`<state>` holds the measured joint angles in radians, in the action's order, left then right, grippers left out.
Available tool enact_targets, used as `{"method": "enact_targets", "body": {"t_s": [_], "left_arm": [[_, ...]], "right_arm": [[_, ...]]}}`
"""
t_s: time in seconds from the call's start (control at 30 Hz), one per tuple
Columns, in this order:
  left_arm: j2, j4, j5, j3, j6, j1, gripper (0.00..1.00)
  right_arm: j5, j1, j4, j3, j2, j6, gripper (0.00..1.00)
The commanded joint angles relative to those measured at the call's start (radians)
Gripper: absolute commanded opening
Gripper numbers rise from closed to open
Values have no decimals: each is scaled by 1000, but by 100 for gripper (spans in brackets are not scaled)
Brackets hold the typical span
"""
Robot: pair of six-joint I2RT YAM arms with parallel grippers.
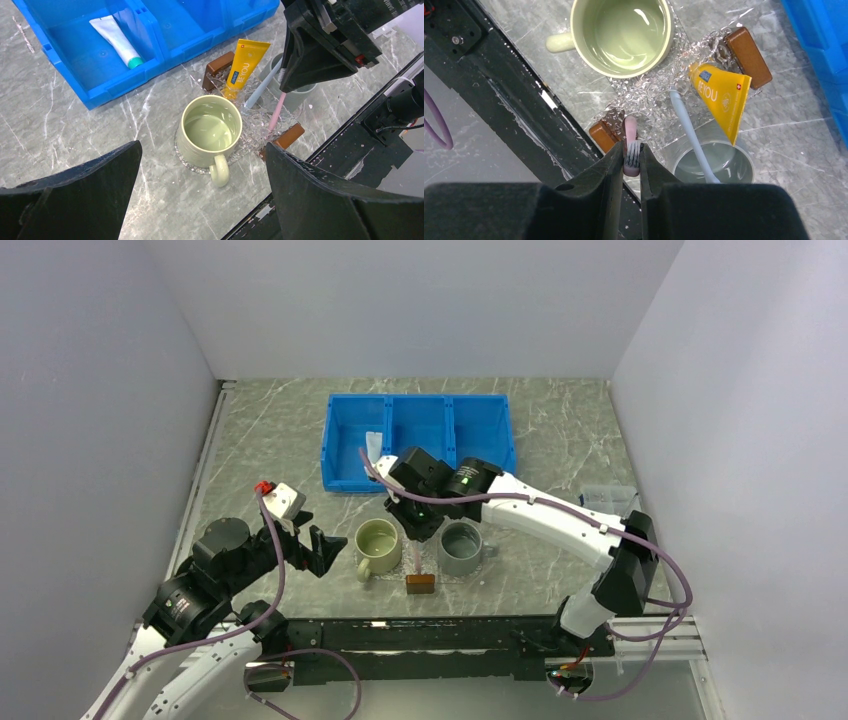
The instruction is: Prepare toiletry sets of a toothbrush and toothpaste on the tray
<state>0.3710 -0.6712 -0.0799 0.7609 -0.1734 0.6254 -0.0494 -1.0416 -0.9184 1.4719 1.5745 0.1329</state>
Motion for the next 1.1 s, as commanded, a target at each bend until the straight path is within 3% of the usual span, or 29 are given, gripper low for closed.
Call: {"method": "enact_targets", "body": {"t_s": [0.0, 0.53, 0.77, 1.07], "left_arm": [[7, 26, 13, 3, -1, 4, 100], [12, 27, 11, 3, 0, 3, 99], [14, 25, 12, 3, 0, 3, 100], [13, 25, 11, 3, 1, 3, 99]], "right_arm": [[28, 17, 18, 13, 8, 17, 19], [11, 55, 50, 20, 20, 44, 20], [-42, 77, 76, 14, 13, 60, 1], [-78, 102, 40, 40, 23, 97, 0]]}}
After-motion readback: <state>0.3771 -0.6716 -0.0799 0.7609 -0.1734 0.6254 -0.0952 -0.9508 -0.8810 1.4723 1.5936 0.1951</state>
